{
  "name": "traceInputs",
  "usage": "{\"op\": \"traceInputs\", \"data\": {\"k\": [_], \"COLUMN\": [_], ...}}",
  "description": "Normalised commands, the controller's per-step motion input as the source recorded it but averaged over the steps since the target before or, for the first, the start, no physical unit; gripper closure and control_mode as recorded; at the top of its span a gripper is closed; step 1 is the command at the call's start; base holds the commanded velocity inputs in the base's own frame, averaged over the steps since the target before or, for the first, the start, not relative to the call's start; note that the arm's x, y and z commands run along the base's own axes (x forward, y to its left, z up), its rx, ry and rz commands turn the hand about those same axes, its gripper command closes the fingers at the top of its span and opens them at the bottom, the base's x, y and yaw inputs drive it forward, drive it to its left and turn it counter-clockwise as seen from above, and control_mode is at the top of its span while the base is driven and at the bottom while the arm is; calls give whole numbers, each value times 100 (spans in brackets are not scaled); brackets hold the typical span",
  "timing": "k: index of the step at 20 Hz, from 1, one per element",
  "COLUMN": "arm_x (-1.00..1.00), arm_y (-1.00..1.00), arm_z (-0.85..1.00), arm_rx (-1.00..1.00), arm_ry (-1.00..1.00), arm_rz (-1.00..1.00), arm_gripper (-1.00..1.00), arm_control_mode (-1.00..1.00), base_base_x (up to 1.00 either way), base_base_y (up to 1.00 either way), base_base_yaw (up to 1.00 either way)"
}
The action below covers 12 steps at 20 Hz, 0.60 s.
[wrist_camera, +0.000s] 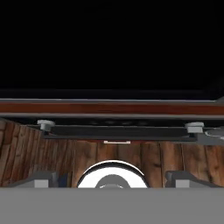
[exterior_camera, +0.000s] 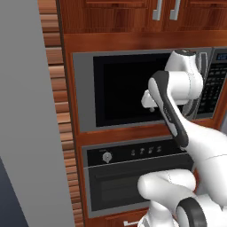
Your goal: The microwave is finished heating the steak and avocado. Take the bowl containing the food and place it on the dining counter.
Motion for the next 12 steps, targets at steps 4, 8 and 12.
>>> {"op": "traceInputs", "data": {"k": [4, 8, 12], "arm_x": [-76, -17, 0], "arm_y": [-1, 0, 0], "arm_z": [-9, 0, 0], "arm_rx": [0, 0, 0], "arm_ry": [0, 0, 0], "arm_rz": [0, 0, 0], "arm_gripper": [-100, -100, -100], "arm_control_mode": [-100, -100, -100], "base_base_x": [0, 0, 0], "base_base_y": [0, 0, 0], "base_base_yaw": [0, 0, 0]}}
